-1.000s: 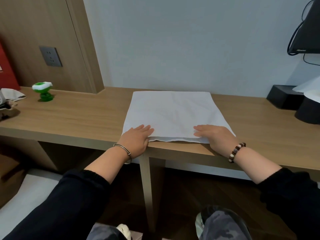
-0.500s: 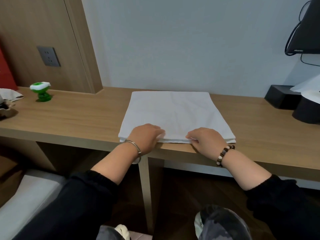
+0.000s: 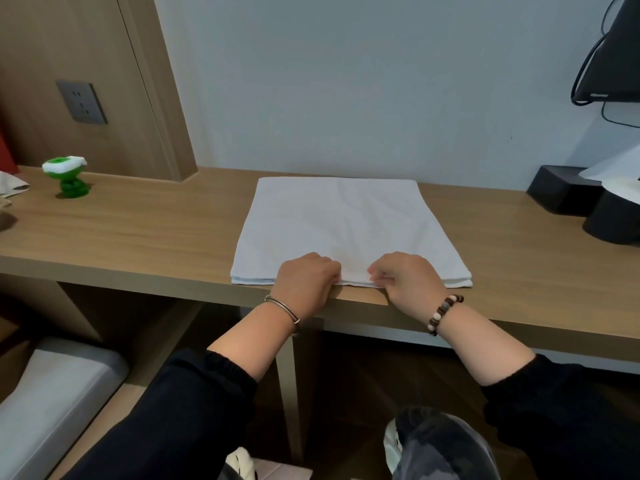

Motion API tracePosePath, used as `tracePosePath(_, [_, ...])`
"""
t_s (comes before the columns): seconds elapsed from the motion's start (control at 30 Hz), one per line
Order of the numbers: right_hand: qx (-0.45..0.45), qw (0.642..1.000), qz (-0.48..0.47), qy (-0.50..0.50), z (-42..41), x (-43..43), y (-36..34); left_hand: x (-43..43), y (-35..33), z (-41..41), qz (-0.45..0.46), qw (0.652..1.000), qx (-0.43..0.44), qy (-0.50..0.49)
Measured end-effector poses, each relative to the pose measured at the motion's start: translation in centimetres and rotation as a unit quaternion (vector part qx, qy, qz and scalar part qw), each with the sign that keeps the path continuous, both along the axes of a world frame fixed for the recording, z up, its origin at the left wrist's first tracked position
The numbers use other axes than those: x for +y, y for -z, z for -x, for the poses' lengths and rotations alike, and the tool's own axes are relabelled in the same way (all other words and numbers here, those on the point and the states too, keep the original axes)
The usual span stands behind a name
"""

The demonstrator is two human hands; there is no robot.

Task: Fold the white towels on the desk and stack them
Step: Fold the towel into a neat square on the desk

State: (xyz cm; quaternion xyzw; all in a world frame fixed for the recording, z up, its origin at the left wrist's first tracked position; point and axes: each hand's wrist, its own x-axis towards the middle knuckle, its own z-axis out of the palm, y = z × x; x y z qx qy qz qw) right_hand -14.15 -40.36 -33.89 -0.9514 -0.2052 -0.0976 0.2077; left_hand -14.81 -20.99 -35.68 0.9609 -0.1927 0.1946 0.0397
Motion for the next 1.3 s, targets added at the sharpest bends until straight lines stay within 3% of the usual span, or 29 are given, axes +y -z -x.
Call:
tracePosePath(0.13, [-0.015, 0.999, 0.047, -0.021, 0.6, -0.2, 0.1, 0.0, -0.8, 0.1, -0.028, 1.000, 0.010, 0.002])
tracePosePath(0.37, [-0.050, 0.993, 0.102, -0.024, 1.0, 0.1, 0.1, 0.1, -2.1, 0.7, -0.172, 0.983, 0.020, 0.067])
tracePosePath(0.53, [-0.081, 0.986, 0.137, -0.045, 1.0, -0.1, 0.3, -0.2, -2.4, 1.0, -0.195, 0.979, 0.037, 0.050])
tracePosePath(0.63, [-0.044, 0.996, 0.057, -0.043, 1.0, -0.5, 0.4, -0.7, -2.1, 1.2, -0.167, 0.985, 0.021, 0.027])
tracePosePath(0.83, [0.054, 0.988, -0.143, -0.008, 1.1, -2.0, 0.2, -3.0, -1.4, -0.3, -0.015, 1.000, 0.009, -0.025])
tracePosePath(0.93, [0.052, 0.965, -0.253, 0.052, 0.7, -2.9, -0.1, -3.8, -0.8, -1.3, 0.047, 0.995, 0.079, -0.034])
tracePosePath(1.0, [0.007, 0.945, -0.294, 0.142, 0.0, -4.4, -0.3, -4.0, -0.3, -1.5, 0.018, 0.991, 0.129, -0.041])
tracePosePath(1.07, [-0.022, 0.942, -0.213, 0.258, -0.9, -6.5, -0.5, -4.1, 0.2, -1.6, -0.016, 0.989, 0.136, -0.052])
tracePosePath(1.13, [0.030, 0.942, -0.092, 0.322, -1.5, -8.2, -0.9, -4.1, 0.4, -1.6, -0.020, 0.989, 0.134, -0.060])
tracePosePath(1.2, [0.105, 0.936, -0.047, 0.332, -2.0, -9.1, -1.3, -4.3, 0.4, -1.6, -0.024, 0.989, 0.133, -0.066])
tracePosePath(1.3, [0.183, 0.931, -0.052, 0.312, -2.2, -9.3, -2.2, -4.4, 0.4, -1.6, -0.029, 0.988, 0.136, -0.068])
